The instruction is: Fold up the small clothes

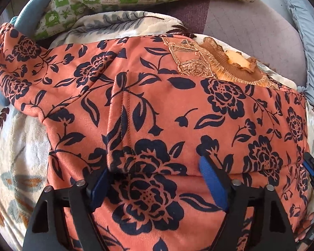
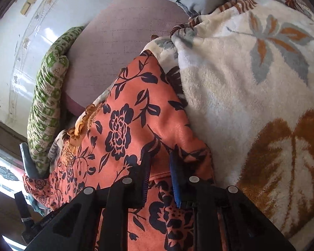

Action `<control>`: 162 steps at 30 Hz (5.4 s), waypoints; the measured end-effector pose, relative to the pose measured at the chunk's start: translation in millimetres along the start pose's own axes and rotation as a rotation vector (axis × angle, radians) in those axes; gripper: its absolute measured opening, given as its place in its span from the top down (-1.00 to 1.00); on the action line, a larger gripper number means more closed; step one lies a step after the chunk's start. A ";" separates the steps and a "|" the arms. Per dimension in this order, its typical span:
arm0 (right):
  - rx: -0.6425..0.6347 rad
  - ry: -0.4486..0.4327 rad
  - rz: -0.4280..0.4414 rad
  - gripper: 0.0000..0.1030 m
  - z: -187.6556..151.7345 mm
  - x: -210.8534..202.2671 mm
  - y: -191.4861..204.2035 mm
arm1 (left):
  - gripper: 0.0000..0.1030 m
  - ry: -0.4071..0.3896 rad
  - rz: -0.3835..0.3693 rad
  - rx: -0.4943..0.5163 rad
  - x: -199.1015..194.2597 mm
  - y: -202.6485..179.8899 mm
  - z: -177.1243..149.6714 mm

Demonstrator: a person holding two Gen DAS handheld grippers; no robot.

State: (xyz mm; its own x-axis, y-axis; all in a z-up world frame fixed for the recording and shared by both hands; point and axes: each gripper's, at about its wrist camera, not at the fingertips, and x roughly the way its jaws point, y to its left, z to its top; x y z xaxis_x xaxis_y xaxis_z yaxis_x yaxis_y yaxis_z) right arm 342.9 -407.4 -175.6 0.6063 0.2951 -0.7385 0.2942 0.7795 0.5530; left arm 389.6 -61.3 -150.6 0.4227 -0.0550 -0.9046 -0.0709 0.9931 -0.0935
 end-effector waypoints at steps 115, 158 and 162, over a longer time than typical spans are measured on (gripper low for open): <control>0.182 0.170 0.284 0.83 -88.1 4.3 55.1 | 0.66 0.214 -0.585 -0.532 14.4 116.7 -9.4; -0.516 0.230 0.302 -0.08 43.7 93.0 198.4 | -0.12 0.117 -0.301 -0.021 31.6 21.9 180.3; -0.588 0.282 0.321 -0.19 27.4 122.3 223.2 | -0.12 0.153 -0.296 0.020 55.1 12.2 185.6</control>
State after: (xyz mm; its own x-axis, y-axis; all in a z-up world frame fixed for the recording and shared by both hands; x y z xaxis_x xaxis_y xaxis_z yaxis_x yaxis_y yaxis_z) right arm 502.9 -212.5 -131.9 0.3588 0.6287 -0.6900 -0.3598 0.7752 0.5192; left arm 579.7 -33.0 -124.4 0.2817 -0.3546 -0.8916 0.0535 0.9336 -0.3544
